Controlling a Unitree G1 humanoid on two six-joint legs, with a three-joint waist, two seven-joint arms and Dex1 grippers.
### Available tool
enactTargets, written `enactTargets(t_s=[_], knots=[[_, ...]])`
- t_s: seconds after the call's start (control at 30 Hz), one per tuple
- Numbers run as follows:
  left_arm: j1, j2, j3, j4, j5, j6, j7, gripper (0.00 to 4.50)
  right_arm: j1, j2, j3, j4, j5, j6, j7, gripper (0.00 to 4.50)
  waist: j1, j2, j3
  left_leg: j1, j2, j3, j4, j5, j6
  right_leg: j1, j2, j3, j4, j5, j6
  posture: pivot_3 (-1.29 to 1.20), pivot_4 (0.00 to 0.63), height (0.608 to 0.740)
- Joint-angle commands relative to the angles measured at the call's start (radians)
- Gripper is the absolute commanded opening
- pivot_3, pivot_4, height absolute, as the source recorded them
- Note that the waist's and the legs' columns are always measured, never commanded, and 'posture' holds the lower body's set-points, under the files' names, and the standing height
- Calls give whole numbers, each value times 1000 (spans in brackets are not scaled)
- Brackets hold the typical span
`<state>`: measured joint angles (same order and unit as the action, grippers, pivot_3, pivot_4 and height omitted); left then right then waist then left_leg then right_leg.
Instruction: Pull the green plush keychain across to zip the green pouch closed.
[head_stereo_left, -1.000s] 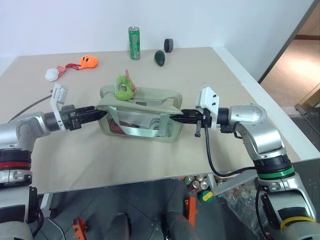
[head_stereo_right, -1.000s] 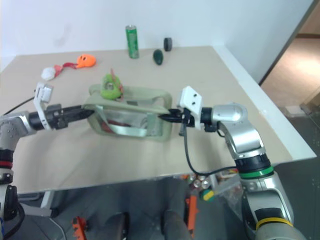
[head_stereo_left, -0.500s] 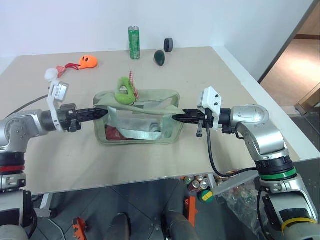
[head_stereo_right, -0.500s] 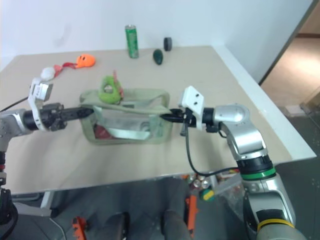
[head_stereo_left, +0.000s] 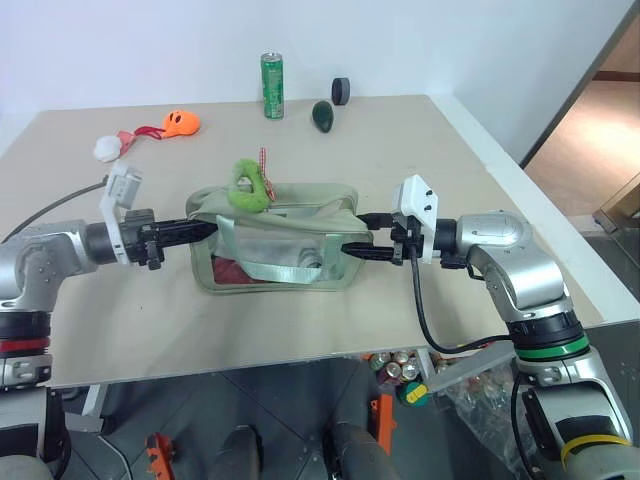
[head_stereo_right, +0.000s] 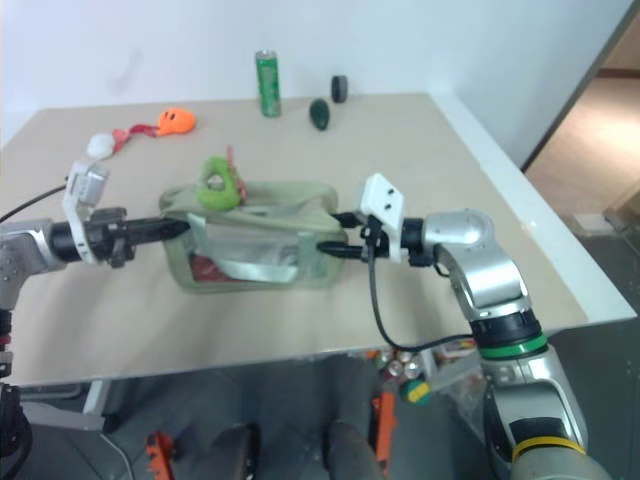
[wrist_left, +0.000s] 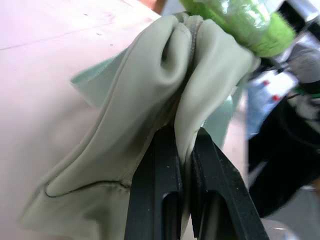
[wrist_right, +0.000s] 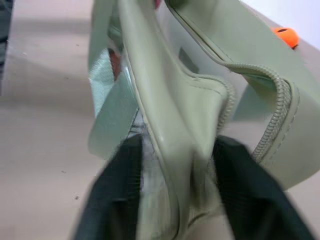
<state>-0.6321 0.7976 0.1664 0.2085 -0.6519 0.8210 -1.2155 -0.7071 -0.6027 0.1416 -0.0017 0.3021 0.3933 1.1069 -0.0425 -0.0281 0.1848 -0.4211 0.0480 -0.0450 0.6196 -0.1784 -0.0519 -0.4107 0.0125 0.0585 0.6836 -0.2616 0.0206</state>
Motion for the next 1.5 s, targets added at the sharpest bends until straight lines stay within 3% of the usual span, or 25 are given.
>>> enactTargets(t_s=[0.03,0.1,0.13,0.3,0.43,0.57,0.73,1.03,1.23,1.47,1.5], knots=[[1,-45,-29,8,52,-89,34,0,-3,-46,-49,-79,58,68,24,3699,6,0,0,0,0,0,0,0,0,0,0,0,0,0,0,0,150,740],[13,-71,-39,25,82,-141,41,0,10,-80,-69,-104,95,111,46,4379,15,0,0,0,-1,0,1,0,0,1,-2,0,0,0,1,0,150,740],[32,-83,-44,36,95,-169,36,0,16,-106,-98,-118,131,139,63,4470,17,0,0,0,-2,0,2,0,0,1,-2,0,0,0,2,0,150,740],[79,-115,-27,33,68,-174,16,0,46,-187,-191,-174,246,206,111,4470,22,0,0,0,-3,1,3,0,0,3,-4,1,-1,0,4,0,150,740],[78,-126,4,13,11,-117,14,0,-30,-154,-225,-125,218,153,17,4470,20,0,0,3,-2,1,3,0,0,4,-2,1,-1,2,4,0,150,740],[71,-125,6,-4,-10,-81,14,0,-152,-57,-146,-120,112,95,-121,4470,18,1,0,3,-2,1,3,2,1,3,-2,1,-1,4,4,0,150,740],[60,-130,7,-10,-24,-58,19,0,-242,39,0,-201,24,101,-180,4470,22,1,0,0,-2,0,3,2,0,3,-3,1,-1,3,5,0,150,740],[59,-141,-18,-5,-13,-70,10,0,-335,115,229,-194,-188,2,-184,4470,25,1,0,-3,-3,-1,3,1,0,2,-4,-1,-2,2,5,0,150,740],[52,-146,-25,6,-4,-77,3,0,-357,178,268,-136,-252,-43,-182,4470,24,1,0,-2,-3,-1,4,2,0,1,-4,-1,-2,3,4,0,150,740],[59,-158,-35,11,18,-91,-6,0,-376,241,229,-40,-248,-51,-199,4470,25,0,0,-2,-3,-1,4,2,0,2,-4,-1,-2,3,4,0,150,740],[61,-159,-38,13,24,-95,-8,0,-380,243,227,-29,-251,-55,-200,4223,25,0,0,-2,-3,-1,4,2,0,2,-4,-1,-2,3,4,0,150,740]])
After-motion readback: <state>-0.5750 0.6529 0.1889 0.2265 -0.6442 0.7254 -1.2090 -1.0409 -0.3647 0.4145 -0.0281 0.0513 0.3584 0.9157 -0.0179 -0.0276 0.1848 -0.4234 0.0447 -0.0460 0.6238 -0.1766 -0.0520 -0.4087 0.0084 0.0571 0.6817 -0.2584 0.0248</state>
